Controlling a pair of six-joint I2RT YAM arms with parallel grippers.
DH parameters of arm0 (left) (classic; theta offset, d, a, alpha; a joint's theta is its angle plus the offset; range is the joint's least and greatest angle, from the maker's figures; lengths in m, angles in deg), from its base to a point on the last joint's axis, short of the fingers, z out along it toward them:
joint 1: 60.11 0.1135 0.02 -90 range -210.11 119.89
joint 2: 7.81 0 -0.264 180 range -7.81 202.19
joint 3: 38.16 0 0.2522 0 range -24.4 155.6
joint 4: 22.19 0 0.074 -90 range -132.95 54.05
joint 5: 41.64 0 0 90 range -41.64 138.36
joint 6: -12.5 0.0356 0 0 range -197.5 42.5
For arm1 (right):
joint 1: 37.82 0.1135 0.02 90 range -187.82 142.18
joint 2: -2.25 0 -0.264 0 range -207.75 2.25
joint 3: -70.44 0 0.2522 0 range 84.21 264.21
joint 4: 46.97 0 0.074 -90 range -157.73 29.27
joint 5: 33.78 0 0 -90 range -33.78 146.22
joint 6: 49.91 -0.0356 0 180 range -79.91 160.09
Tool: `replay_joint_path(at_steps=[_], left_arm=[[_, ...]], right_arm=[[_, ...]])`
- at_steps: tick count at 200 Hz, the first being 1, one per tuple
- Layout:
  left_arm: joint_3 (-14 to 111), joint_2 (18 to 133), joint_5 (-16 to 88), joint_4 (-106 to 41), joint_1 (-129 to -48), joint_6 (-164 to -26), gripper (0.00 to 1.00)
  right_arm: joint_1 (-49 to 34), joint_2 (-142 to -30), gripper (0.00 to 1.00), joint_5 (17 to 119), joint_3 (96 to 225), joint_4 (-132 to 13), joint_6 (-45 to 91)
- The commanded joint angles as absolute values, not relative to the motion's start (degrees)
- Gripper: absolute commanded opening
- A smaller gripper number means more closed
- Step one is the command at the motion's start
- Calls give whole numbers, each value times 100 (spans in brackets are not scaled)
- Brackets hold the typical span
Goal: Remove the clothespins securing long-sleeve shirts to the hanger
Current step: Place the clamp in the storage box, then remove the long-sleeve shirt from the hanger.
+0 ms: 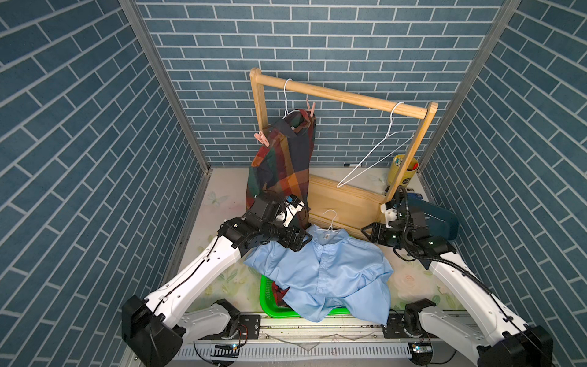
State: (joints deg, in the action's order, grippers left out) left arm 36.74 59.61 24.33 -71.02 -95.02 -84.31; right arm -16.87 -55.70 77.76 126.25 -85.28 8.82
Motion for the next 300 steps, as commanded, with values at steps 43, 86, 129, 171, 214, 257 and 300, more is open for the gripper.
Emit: replay_joint_path(at_steps=[43,86,129,171,214,257,300], left_arm=[[3813,5974,2546,-7264,-9527,-8671,99],[3758,5867,2565,-7294,-9536,-8719,100],[3842,5940,2770,-7279,-9535,-8682,100],[3976,6147,2743,-7184,-9539,-8600,100],[4011,6477,2596,-7010,-9534,-8318,100],[3526,6270,2279,-5986,-9539,-7276,100],[3059,5722,1795,-5341,-9462,-6243,100]], right_arm=[[-1279,-7240,58,8872,12739,-6571,653],[-1194,-7848,57,9475,12806,-5663,452],[-1101,-7934,42,10120,12805,-5033,195],[-1092,-7601,22,10328,12615,-4842,46],[-1059,-6968,0,10361,12522,-5092,2],[-963,-6262,0,10243,12385,-5422,-15],[-799,-5851,0,10300,12223,-5475,-93]])
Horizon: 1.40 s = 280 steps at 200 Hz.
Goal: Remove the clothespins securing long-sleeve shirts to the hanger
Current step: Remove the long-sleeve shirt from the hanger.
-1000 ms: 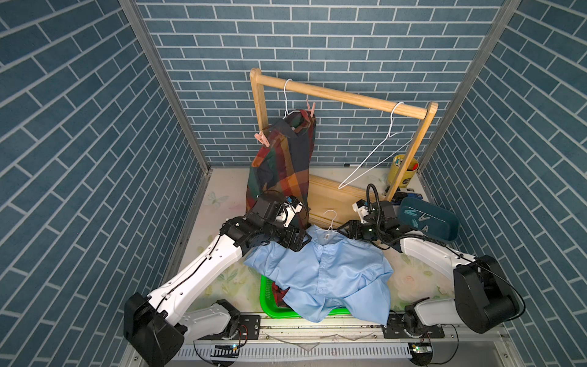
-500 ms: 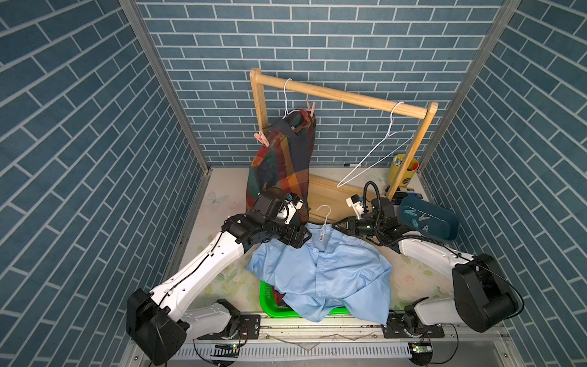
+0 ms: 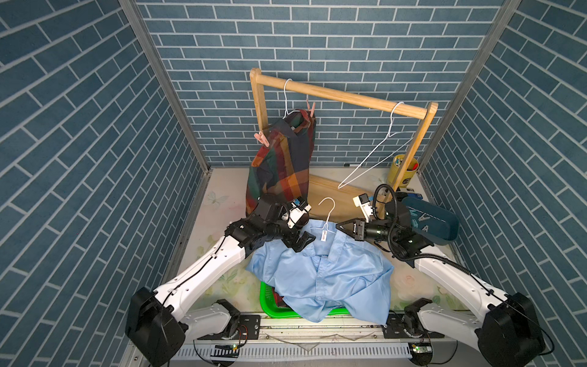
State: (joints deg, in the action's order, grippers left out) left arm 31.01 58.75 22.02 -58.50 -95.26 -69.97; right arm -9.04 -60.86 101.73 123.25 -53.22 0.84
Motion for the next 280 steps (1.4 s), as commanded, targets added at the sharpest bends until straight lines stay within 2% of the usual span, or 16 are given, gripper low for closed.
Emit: replay_joint_path(at_steps=[1,43,76,113,129,154,261,274,280], left_arm=[[3074,5727,1769,-5351,-9455,-6232,100],[3464,6216,780,-5474,-9392,-6220,96],[3637,6560,378,-5258,-9387,-6412,87],[3865,6849,142,-5425,-9392,-6397,70],[3914,6950,-75,-5403,-9390,-6450,67],[4173,7273,-543,-5677,-9426,-6415,49],[4238,7526,-687,-6017,-9645,-6166,44],[4264,7590,-691,-6082,-9675,-6124,37],[4281,7612,-683,-6100,-9684,-6120,37]], right_arm=[[-792,-5845,0,10299,12216,-5484,-95],[-514,-5501,0,10198,12195,-5651,-78],[-373,-5348,0,10074,12148,-5655,-100],[-317,-5281,0,10060,12209,-5695,-96],[-310,-5268,0,10039,12225,-5712,-87],[-310,-5270,0,9999,12248,-5696,-69],[-310,-5243,0,9888,12353,-5759,-3],[-310,-5254,0,9870,12371,-5756,-7],[-310,-5262,0,9870,12381,-5756,-8]])
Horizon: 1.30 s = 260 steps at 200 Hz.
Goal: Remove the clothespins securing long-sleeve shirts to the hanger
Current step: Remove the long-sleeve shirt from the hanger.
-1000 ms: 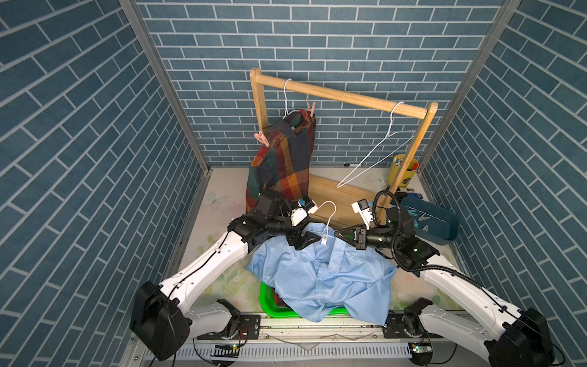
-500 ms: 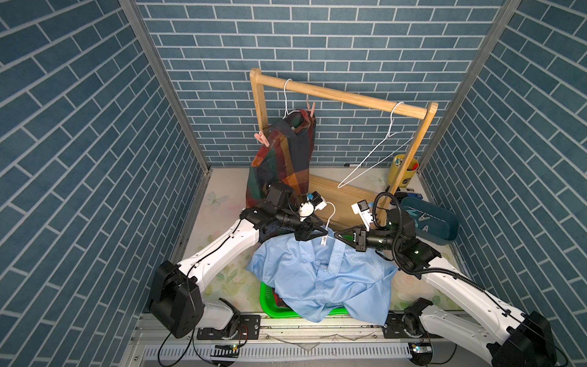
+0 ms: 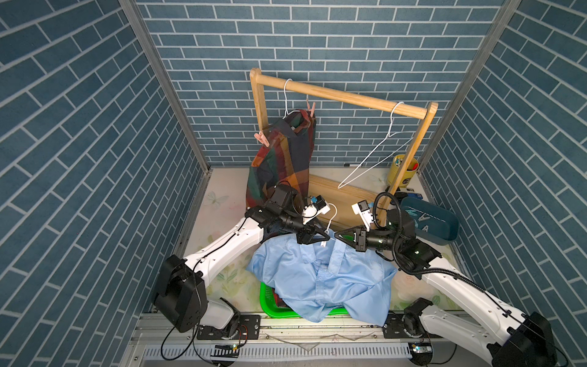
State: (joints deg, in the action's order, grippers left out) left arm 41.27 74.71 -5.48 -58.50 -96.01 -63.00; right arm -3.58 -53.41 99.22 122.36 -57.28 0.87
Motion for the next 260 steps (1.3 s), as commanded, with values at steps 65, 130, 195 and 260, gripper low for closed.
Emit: replay_joint_path(at_steps=[65,130,195,260], left_arm=[[4130,7468,-452,-5704,-9712,-6378,26],[4033,7329,96,-5593,-9712,-6554,0],[3176,5760,1529,-6236,-9604,-6358,0],[2842,4802,2162,-6465,-8940,-6659,0]], right_arm=[[-310,-5249,0,9841,12403,-5758,-42],[-310,-5088,0,9715,12418,-5983,1],[-328,-4222,0,9091,12288,-7056,330],[-337,-4055,0,8860,12153,-7209,324]])
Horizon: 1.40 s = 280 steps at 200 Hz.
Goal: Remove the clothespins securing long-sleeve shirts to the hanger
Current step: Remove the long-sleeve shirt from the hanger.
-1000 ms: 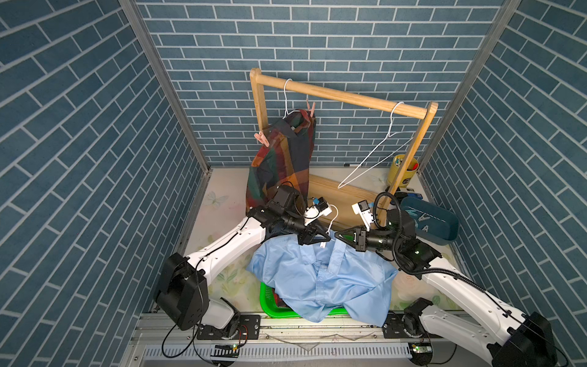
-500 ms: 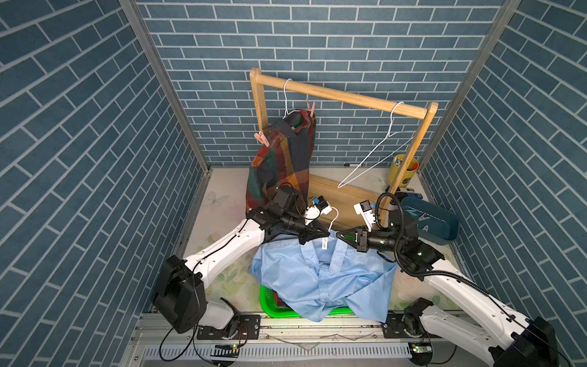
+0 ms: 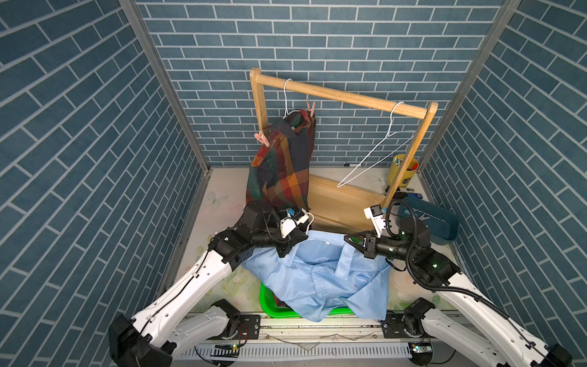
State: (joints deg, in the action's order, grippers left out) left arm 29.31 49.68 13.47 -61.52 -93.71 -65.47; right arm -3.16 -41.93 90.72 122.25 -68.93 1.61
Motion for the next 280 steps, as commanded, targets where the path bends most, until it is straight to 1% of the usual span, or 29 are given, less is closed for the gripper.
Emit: replay_joint_path(at_steps=[1,16,32,53,87,105,125,134,153,174,201,214,234,280], left_arm=[[2842,4801,2163,-6467,-8925,-6664,0],[2809,4696,2178,-6457,-8769,-6712,0],[2737,4528,1971,-6376,-8608,-6744,0],[2819,4325,1631,-6596,-8612,-6658,0],[2886,3765,1212,-6900,-8606,-6656,0],[2877,3461,1115,-7038,-8608,-6625,0],[2953,3402,884,-7336,-8608,-6541,0],[2965,3402,1004,-7424,-8612,-6535,0],[2990,3400,1631,-7528,-8611,-6538,0],[3014,3455,1980,-7493,-8587,-6585,0],[2950,3460,2399,-7383,-8403,-6657,0],[2923,3392,2394,-7261,-8254,-6757,0],[2912,3282,2217,-7138,-8078,-6886,0],[2904,3230,2106,-6994,-8061,-7069,0]], right_arm=[[-337,-4051,0,8854,12150,-7221,329],[-337,-3989,0,8797,12139,-7371,390],[-337,-3929,0,8648,12156,-7604,478],[-355,-3901,0,8283,12223,-7805,595],[-538,-4096,0,8069,12331,-8070,833],[-728,-4291,0,8176,12357,-7983,830],[-933,-4476,0,8153,12409,-7756,768],[-1035,-4568,0,8136,12492,-7774,803],[-1183,-4597,0,8152,12614,-7889,897],[-1250,-4425,0,8302,12577,-8057,934],[-1399,-3954,0,8188,12443,-8438,947],[-1495,-3747,0,8196,12339,-8506,900],[-1618,-3712,0,8259,12248,-8504,868],[-1620,-4116,0,8642,12228,-7989,719]])
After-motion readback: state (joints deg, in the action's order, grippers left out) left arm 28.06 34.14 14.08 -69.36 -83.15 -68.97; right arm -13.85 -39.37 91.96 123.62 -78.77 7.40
